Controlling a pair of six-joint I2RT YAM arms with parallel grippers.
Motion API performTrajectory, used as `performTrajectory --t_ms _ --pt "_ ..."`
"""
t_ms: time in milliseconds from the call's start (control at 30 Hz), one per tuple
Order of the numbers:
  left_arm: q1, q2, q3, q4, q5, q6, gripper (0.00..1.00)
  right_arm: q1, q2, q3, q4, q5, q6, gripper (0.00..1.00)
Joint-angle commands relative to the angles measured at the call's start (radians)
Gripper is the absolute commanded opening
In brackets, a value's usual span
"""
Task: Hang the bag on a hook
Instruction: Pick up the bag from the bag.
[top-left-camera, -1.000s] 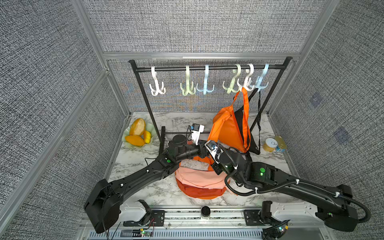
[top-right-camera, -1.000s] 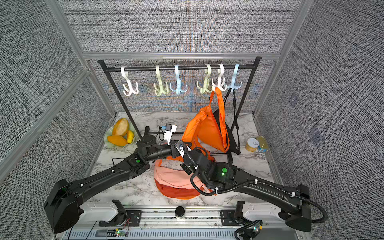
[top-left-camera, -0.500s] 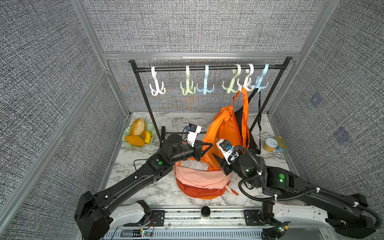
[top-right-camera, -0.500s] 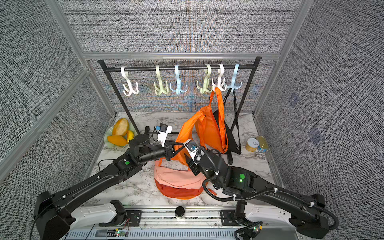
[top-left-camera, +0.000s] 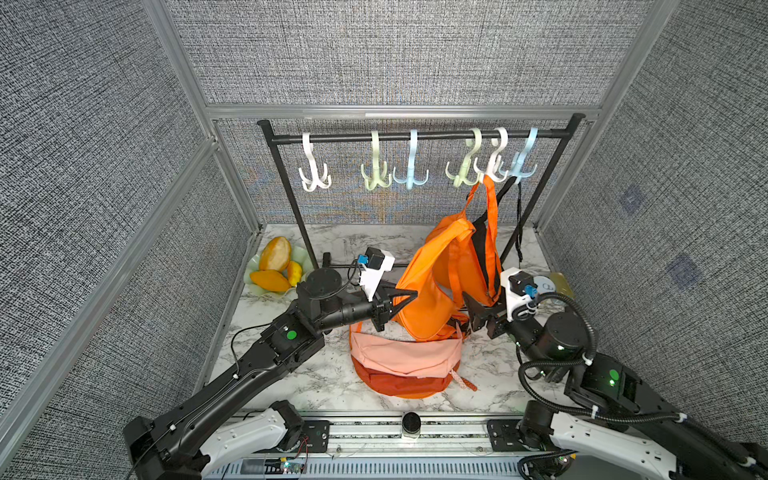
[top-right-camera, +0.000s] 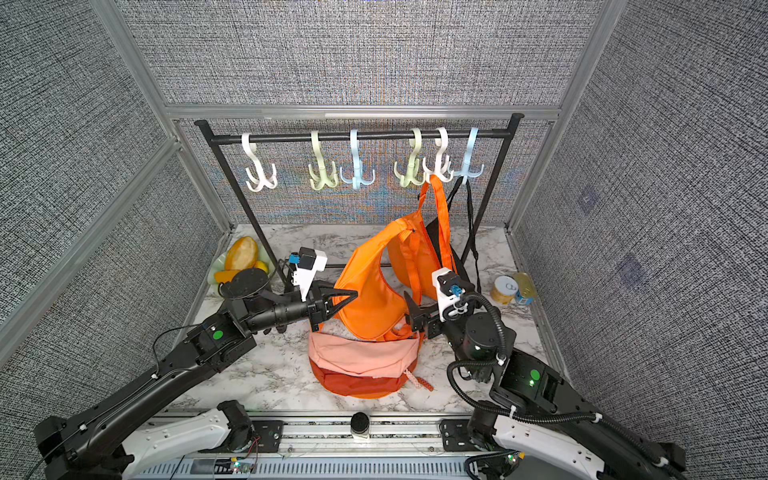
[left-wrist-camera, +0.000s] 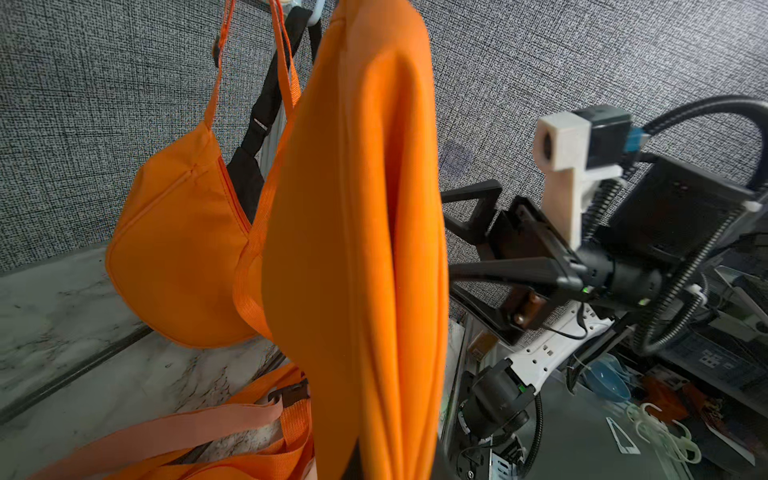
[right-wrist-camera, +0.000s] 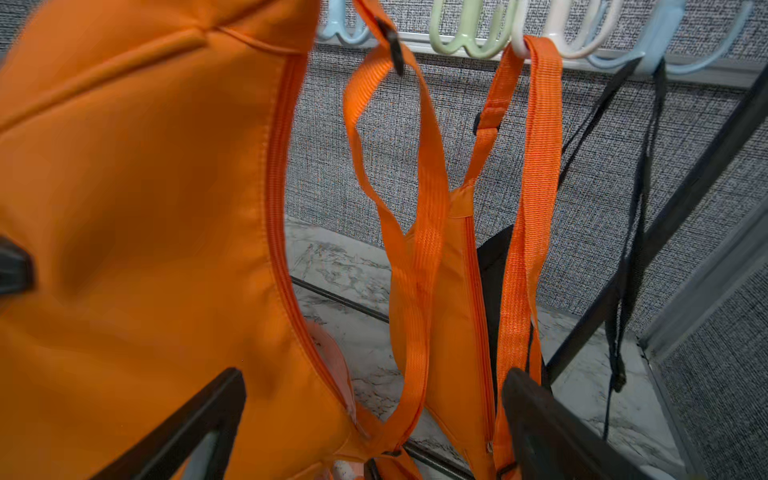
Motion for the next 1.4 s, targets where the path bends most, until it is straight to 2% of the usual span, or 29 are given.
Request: performTrajectory --t_ms 0,133,233,533,767,1133,1367 --pt "0.002 -0.021 0.004 -0.015 0.018 0.027 0.00 -0.098 0.008 -0.004 0.005 -0.175 0.039 0.99" --pt "0.002 -0.054 -0.008 -0.022 0.013 0.019 0.00 -0.221 0.035 -0.039 0.056 -0.292 0.050 0.99" --pt "0.002 -0.068 -0.003 -0.035 0.017 0.018 0.00 -0.304 0.099 -0.049 0.082 -0.425 0.044 0.99" --pt "0.000 -0.100 0.003 -0.074 0.006 0.033 0.00 -0.417 0.243 -0.027 0.169 -0.656 0.012 0.99" --pt "0.001 -0.111 0.001 -0.078 0.013 0.035 0.00 -0.453 0.323 -0.003 0.267 -0.709 0.014 0.99" --pt "0.003 -0.142 -0.012 -0.091 0.010 0.035 0.00 -0.480 0.403 0.116 0.271 -0.761 -0.020 0.99" --pt "0.003 -0.167 -0.019 -0.075 0.010 0.022 0.00 -0.502 0.450 0.188 0.264 -0.797 -0.030 0.93"
